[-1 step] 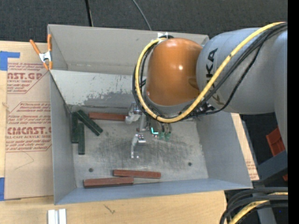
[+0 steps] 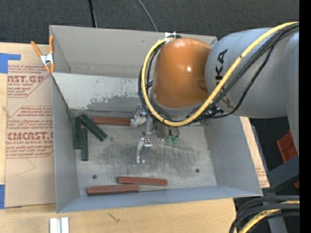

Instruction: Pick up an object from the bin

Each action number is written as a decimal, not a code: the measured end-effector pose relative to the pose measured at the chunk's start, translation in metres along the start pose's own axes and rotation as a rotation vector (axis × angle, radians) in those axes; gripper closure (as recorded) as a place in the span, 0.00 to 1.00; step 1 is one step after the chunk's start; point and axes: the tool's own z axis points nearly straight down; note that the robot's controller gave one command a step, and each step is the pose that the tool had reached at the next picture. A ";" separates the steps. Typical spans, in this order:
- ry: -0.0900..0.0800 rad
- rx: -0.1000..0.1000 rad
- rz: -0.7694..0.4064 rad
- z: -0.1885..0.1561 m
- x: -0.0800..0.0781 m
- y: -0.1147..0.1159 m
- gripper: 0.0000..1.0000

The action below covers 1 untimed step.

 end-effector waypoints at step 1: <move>-0.003 0.000 -0.107 0.075 0.023 -0.025 0.00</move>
Offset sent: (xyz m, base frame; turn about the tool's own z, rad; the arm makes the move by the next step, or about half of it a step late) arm -0.0413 -0.0456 -0.0714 -0.2697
